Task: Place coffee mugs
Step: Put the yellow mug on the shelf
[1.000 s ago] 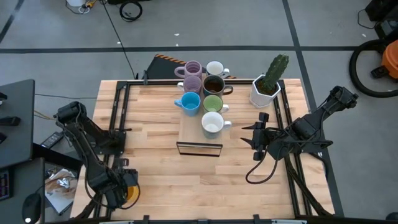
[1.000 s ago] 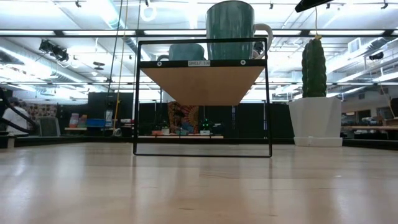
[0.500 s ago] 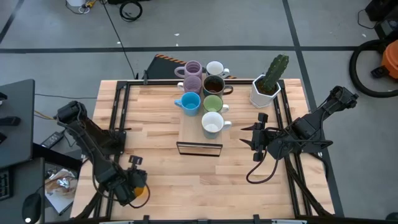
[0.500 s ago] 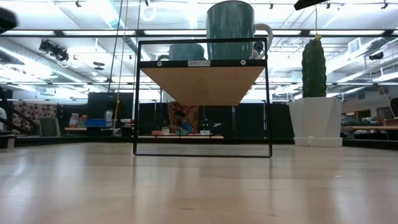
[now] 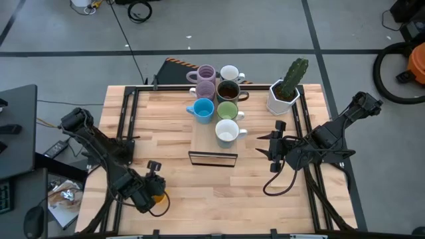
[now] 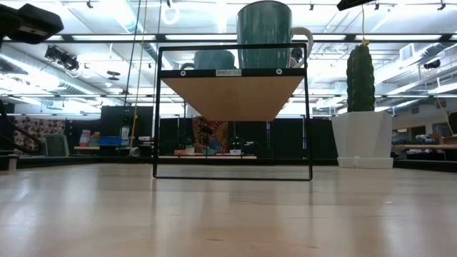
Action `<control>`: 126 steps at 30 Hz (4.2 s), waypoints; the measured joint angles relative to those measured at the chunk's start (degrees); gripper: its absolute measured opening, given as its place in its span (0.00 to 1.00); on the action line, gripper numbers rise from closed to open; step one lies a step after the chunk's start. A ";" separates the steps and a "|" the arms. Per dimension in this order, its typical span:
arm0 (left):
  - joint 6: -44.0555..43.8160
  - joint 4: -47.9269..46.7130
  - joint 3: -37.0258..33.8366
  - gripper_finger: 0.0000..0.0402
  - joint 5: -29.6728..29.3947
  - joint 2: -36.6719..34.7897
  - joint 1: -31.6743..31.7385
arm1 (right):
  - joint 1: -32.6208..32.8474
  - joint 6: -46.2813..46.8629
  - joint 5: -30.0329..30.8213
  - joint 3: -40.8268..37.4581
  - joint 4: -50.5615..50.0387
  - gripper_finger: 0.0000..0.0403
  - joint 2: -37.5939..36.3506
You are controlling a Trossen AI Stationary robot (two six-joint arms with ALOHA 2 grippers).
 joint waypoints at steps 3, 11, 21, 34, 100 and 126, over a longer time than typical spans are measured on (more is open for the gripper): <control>-0.05 0.04 0.00 0.19 -0.03 0.00 0.60 | 0.00 -0.02 0.00 0.00 0.23 0.48 0.00; -5.39 0.04 0.00 0.38 0.28 -0.40 0.94 | 0.00 -0.53 -0.04 -0.34 1.19 0.48 0.04; -15.62 -0.56 0.02 0.49 -1.47 -8.08 0.75 | 0.00 -3.02 -0.07 -2.73 5.22 0.48 -0.07; -50.44 -0.52 0.09 0.50 15.13 -16.62 -1.47 | -0.07 -3.61 -0.44 -2.75 5.04 0.48 -0.61; -56.13 0.78 0.07 0.55 7.67 5.53 -15.24 | -3.39 -9.04 -4.98 -2.73 9.64 0.48 -0.63; -44.56 -0.41 0.07 0.14 7.47 5.53 -7.43 | -3.39 -9.44 -4.97 -2.75 9.95 0.48 -0.63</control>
